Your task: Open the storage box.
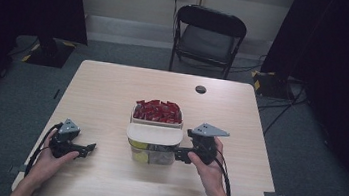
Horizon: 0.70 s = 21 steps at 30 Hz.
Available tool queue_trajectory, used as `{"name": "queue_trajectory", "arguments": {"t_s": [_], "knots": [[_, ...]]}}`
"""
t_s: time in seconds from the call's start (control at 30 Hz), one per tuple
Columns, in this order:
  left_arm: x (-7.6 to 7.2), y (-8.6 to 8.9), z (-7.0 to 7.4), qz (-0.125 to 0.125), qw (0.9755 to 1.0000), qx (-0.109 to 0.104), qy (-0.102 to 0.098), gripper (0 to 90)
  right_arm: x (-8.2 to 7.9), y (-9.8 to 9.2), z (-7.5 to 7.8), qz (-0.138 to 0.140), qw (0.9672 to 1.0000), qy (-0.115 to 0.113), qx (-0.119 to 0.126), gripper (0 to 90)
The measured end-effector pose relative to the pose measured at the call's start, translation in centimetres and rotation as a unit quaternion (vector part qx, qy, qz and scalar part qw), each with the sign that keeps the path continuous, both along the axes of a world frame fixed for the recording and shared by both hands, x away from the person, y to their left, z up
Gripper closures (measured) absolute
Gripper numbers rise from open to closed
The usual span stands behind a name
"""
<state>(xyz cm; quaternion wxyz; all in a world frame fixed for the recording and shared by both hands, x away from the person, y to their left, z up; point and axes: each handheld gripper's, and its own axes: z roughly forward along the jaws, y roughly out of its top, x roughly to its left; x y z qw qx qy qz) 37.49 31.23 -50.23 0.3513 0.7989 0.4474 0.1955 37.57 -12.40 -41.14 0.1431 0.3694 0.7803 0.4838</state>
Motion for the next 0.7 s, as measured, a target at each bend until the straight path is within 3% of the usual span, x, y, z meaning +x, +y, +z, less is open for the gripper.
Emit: {"name": "queue_trajectory", "arguments": {"t_s": [0.7], "knots": [[0.0, 0.0, 0.0, -0.001, 1.0, 0.0, 0.0, 12.3, 1.4, 0.1, 0.6, 0.004, 1.0, 0.002, 0.008, 14.2]]}}
